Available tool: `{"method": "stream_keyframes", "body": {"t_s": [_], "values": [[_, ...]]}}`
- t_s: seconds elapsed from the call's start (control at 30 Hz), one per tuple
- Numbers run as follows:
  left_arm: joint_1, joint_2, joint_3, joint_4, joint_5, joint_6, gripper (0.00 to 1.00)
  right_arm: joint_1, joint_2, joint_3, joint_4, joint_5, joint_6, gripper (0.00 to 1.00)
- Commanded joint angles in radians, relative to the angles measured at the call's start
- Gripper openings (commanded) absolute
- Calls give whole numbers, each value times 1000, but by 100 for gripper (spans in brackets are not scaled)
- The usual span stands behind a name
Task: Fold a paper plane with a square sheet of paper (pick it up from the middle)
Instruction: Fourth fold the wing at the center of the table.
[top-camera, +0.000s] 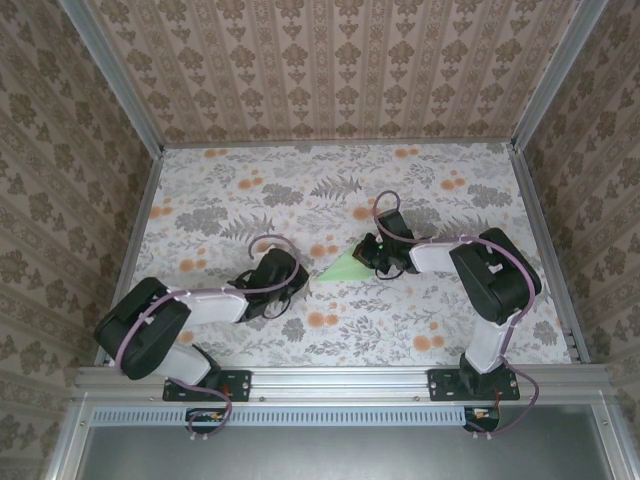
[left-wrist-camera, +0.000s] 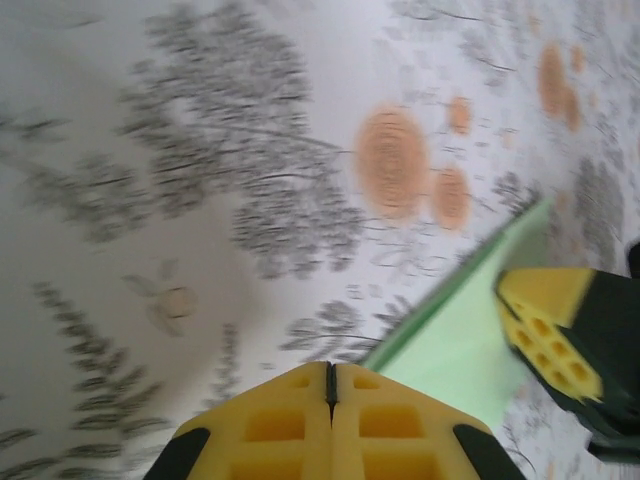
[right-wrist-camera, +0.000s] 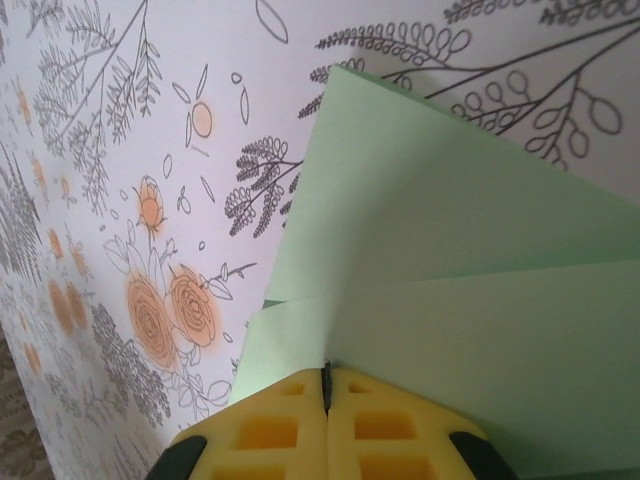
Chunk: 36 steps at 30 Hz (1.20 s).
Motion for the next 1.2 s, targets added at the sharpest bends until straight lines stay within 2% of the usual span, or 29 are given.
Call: {"method": "stream_keyframes", "body": {"t_s": [0.0,0.23,0.43,0.8,0.97,1.17], "values": [[14,-1,83,-74,95,142,0,-10,61,1,-181,-35,-101,2],[34,140,160,-6,301,223,0,-4,91,53,-158,-155,-220,3],[36,241,221,-13,402,258,0,-5,68,62,-176,-150,-247,3],[36,316,164,-17,413,244,0,1,12,57,-138,-172,-267,4],[35,318,152,-34,404,239,0,48,-52,45,-162,-150,-247,5],[36,319,162,-72,399,252,0,100,-14,33,-127,-143,-194,4]]}}
